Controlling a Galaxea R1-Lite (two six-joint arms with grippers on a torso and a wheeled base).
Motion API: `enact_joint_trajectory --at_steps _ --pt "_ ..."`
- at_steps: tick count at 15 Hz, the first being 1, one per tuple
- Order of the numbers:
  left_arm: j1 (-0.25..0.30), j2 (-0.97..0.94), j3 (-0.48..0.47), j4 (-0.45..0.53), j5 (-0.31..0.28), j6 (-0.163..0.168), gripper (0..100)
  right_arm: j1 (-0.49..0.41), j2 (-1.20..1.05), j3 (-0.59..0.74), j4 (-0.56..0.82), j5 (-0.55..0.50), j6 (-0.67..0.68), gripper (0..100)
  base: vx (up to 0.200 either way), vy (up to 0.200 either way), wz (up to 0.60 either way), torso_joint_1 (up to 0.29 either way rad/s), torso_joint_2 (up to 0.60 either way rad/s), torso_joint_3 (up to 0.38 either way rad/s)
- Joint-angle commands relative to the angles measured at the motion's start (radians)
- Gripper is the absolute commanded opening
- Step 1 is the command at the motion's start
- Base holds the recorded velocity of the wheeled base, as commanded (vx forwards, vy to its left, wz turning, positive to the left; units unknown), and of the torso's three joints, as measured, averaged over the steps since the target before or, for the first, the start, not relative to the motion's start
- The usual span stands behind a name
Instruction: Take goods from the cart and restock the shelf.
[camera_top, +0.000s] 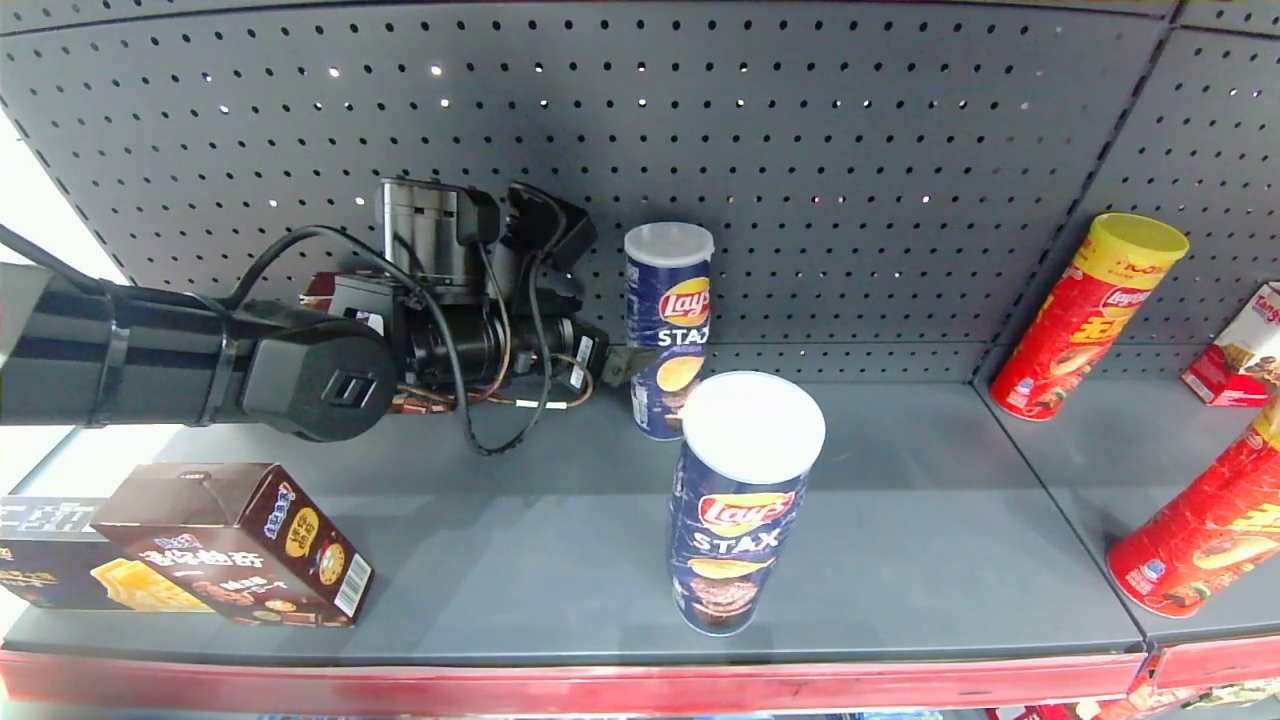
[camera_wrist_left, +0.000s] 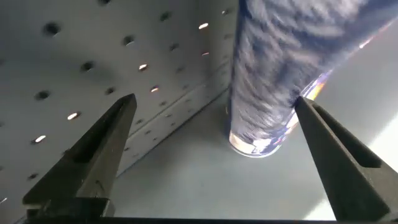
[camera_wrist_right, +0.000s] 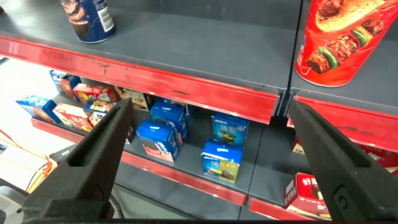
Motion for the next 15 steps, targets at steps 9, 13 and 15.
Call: enact_joint_trajectory --at_steps 9,13,15 --pt "0.019 -0.014 0.022 -0.004 0.068 0.000 100 0.000 0.001 0.000 0.000 0.001 -0.001 100 0.000 0.000 0.00 0.000 0.00 0.000" --pt "0.017 -0.065 0.086 -0.019 0.143 0.051 100 0.000 0.001 0.000 0.000 0.001 -0.001 100 0.000 0.000 0.00 0.000 0.00 0.000" --pt "0.020 -0.063 0.149 -0.126 0.171 0.113 100 0.000 0.001 0.000 0.000 0.001 -0.001 100 0.000 0.000 0.00 0.000 0.00 0.000"
